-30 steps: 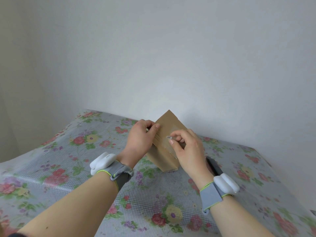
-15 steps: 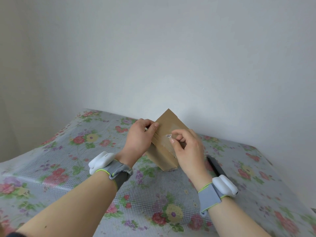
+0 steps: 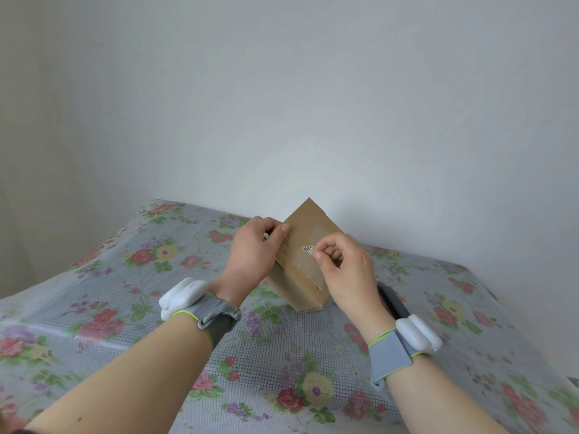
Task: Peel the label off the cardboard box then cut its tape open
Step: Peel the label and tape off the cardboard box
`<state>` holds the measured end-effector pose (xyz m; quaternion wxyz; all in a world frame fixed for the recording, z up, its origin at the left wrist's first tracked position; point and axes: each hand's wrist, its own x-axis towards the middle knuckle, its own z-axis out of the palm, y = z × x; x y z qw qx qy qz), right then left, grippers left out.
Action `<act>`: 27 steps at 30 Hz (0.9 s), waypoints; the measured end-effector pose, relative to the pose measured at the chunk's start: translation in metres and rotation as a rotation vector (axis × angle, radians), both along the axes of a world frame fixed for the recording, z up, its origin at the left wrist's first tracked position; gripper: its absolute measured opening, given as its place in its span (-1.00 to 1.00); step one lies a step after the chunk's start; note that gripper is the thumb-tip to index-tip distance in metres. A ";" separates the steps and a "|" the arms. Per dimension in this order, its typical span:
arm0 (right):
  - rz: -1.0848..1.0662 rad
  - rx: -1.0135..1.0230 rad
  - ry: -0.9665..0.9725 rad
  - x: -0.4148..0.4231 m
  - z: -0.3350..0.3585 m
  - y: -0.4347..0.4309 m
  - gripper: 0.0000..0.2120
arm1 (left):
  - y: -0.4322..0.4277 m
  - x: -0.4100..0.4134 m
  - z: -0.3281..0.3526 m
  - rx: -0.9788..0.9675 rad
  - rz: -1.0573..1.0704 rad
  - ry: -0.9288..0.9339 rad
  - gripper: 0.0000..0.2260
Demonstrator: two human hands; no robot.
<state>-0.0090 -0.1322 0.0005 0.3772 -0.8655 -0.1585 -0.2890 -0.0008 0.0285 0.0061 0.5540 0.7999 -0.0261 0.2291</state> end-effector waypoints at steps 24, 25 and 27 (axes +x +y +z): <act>0.038 -0.184 0.043 0.005 0.010 -0.006 -0.91 | -0.004 0.001 0.003 0.030 0.001 -0.026 -0.78; 0.035 -0.169 0.031 0.004 0.007 -0.007 -0.91 | -0.004 0.001 0.003 0.029 0.002 -0.027 -0.79; 0.028 -0.129 -0.007 0.002 0.004 -0.008 -0.93 | -0.005 0.001 0.004 0.045 0.004 -0.035 -0.79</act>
